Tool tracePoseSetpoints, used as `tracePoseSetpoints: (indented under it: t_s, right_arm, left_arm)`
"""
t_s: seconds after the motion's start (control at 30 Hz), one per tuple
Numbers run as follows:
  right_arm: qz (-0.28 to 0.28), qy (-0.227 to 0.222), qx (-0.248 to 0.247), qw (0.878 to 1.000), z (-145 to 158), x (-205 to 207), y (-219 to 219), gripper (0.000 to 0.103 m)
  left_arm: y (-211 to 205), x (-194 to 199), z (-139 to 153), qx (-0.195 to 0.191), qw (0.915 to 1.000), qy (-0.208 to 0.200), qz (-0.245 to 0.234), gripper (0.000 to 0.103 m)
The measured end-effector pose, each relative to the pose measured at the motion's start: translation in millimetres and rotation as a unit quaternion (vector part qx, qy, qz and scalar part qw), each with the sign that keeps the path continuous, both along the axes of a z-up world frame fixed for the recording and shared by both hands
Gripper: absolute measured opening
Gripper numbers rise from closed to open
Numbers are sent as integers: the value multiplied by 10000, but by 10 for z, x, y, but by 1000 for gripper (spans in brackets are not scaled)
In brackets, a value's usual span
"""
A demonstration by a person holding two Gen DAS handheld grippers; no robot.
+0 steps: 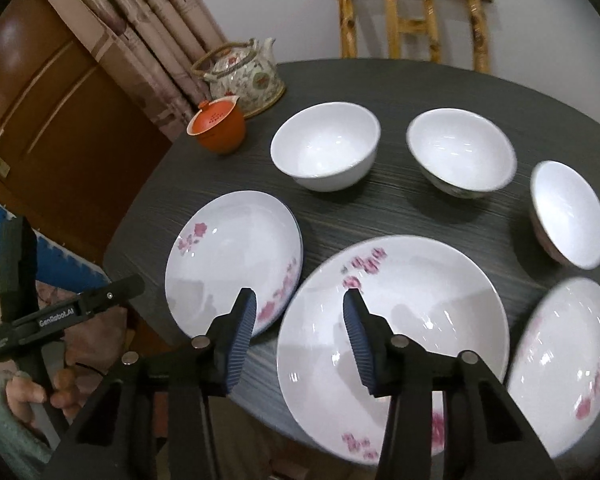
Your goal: Organize plates and bowls
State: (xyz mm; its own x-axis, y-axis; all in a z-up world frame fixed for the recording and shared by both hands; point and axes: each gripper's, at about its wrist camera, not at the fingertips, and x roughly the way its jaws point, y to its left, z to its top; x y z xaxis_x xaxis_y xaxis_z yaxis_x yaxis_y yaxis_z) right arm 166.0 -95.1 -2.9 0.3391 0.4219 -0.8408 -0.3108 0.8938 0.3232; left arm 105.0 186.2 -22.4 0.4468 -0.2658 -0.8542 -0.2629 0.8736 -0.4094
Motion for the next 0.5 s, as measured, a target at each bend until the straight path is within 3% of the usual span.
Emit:
tracePoseSetpoints:
  t_s: [0.17, 0.5]
  right_arm:
    - [218, 358, -88, 9991, -146, 350, 222, 38]
    - [499, 801, -126, 9955, -435, 699, 515, 20]
  left_arm:
    - [55, 125, -67, -73, 9999, 145, 52, 47]
    - [138, 279, -230, -323, 9987, 359, 151, 46]
